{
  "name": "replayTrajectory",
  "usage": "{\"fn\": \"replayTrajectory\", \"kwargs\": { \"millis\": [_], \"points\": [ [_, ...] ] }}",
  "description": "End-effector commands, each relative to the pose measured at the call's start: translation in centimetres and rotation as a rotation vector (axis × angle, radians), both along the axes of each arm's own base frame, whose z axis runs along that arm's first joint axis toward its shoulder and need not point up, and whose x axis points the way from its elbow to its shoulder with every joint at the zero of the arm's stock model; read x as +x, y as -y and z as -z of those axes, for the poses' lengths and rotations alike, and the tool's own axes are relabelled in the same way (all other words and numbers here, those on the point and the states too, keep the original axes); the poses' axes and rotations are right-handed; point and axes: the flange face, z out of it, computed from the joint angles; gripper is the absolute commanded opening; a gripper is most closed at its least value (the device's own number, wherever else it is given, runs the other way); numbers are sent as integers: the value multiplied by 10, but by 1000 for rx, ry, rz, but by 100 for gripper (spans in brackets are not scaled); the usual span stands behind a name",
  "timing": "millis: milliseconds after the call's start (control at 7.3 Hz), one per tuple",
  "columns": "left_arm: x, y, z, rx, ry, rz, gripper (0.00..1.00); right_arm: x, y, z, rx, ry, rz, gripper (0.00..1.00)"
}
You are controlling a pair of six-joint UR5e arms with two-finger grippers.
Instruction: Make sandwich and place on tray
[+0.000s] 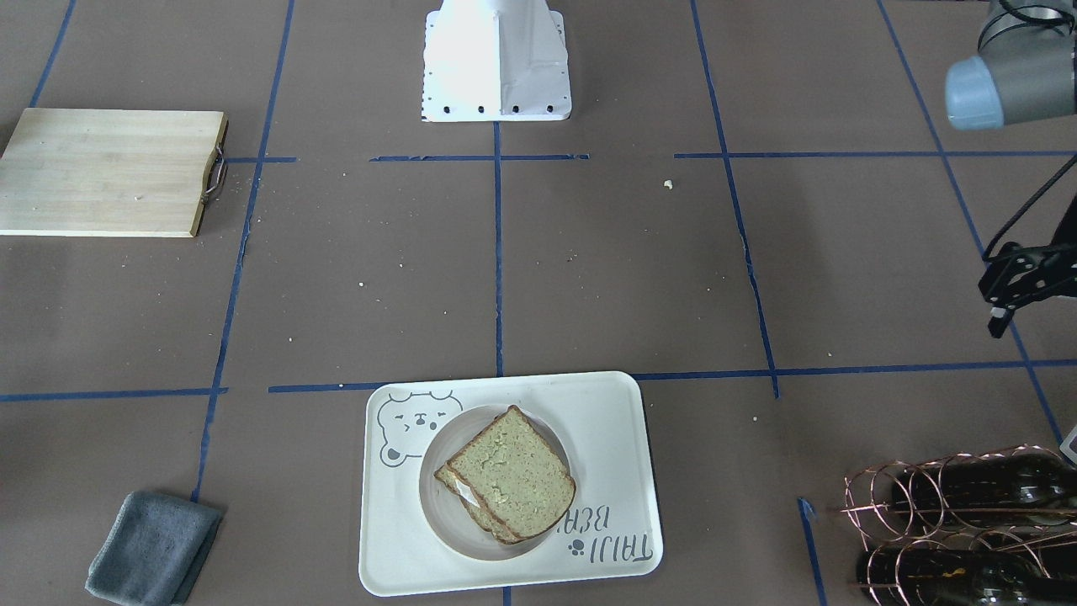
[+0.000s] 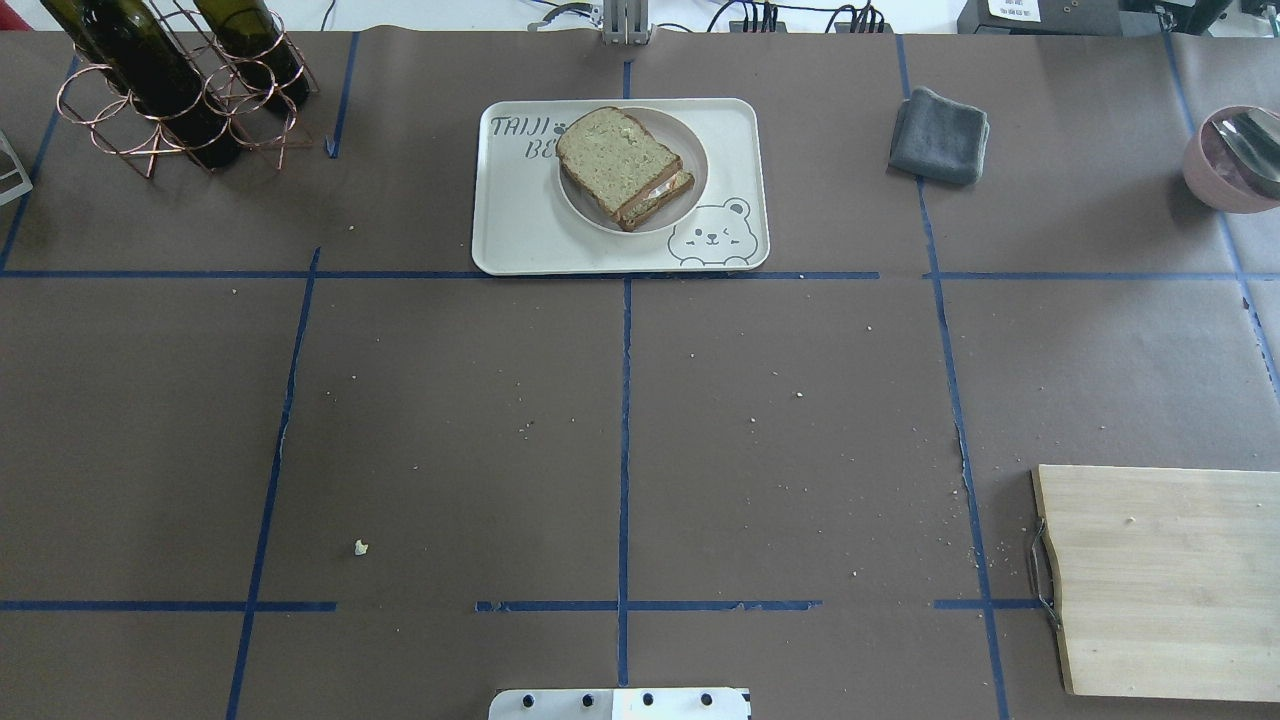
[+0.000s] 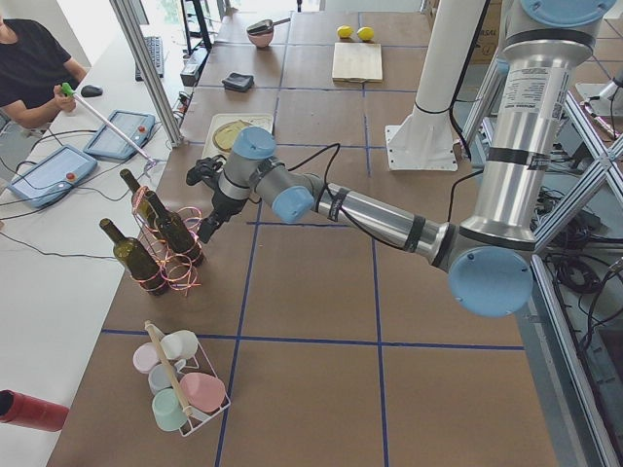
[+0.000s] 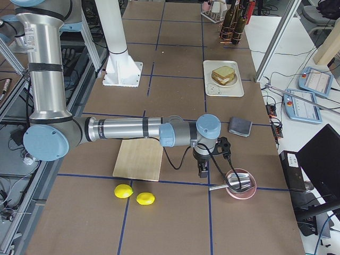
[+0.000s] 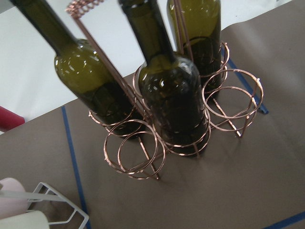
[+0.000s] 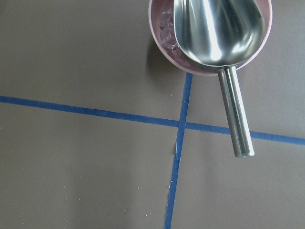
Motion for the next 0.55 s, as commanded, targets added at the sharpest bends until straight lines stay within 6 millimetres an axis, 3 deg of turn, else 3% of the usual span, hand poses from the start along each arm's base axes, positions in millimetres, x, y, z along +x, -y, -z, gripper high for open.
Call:
{"fn": "replayTrajectory", "kwargs": {
  "millis": [0, 274, 411],
  "points": [
    [-10, -19, -63, -84, 45, -13, 100, 7, -5, -5, -5, 10, -10, 100],
    [-14, -25, -80, -148, 53, -15, 100, 7, -11, -23, -46, 12, -15, 100],
    [-22, -29, -89, -275, 51, -18, 100, 7, -10, -22, -42, 13, -14, 100]
  ]
}}
